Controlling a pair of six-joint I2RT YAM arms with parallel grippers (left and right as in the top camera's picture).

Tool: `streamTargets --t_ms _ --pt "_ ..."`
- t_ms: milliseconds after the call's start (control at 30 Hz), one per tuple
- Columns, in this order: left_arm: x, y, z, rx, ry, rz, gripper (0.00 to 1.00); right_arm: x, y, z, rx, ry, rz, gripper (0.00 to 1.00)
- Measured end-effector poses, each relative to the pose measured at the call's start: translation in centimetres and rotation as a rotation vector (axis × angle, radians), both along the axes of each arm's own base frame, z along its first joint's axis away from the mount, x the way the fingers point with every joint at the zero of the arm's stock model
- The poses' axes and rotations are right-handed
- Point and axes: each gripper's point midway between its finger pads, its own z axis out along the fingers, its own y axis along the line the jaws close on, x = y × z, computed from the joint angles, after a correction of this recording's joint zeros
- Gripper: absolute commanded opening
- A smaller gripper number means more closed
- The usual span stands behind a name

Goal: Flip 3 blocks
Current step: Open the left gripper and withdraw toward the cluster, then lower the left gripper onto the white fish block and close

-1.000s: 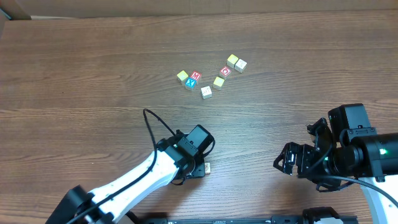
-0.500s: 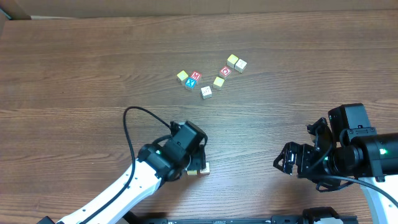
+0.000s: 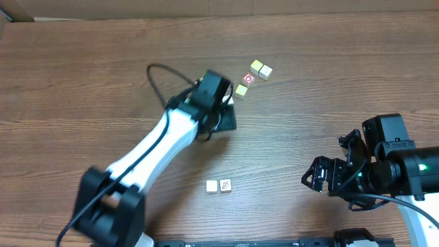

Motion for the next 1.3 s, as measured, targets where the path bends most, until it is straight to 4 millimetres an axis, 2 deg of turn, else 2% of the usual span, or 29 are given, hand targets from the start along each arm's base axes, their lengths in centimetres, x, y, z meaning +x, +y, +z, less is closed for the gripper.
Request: streamTargets --t_ms 200,400,500,700,867,1000,1067,1300 --pt "4.1 -2.5 -1.2 0.016 0.046 -0.01 0.57 0.0 0.0 0.0 0.0 0.0 0.0 1.0" --pt "6.7 -4.0 -3.4 0.033 0.091 0.008 0.54 -0.2 0.0 0.0 -0.002 0.008 0.0 1.0" --pt "7.1 -4.2 -4.6 0.039 0.109 0.02 0.53 -0.2 0.0 0.0 -0.001 0.008 0.0 1.0" --pt "7.1 -2.9 -6.3 0.071 0.156 0.077 0.52 -0.2 0.0 0.0 -0.001 0.008 0.0 1.0" --pt "8.0 -1.0 -6.4 0.078 0.155 0.14 0.44 -0.2 0.0 0.0 -0.001 0.009 0.0 1.0" --pt "8.6 0.1 -6.4 0.077 0.156 0.177 0.43 -0.2 0.0 0.0 -0.002 0.009 0.0 1.0" --pt "8.7 0.4 -6.5 0.079 0.156 0.184 0.43 -0.2 0.0 0.0 -0.001 0.009 0.0 1.0" --pt "8.7 0.4 -7.1 0.083 0.166 0.186 0.28 -0.2 0.0 0.0 -0.001 0.008 0.0 1.0"
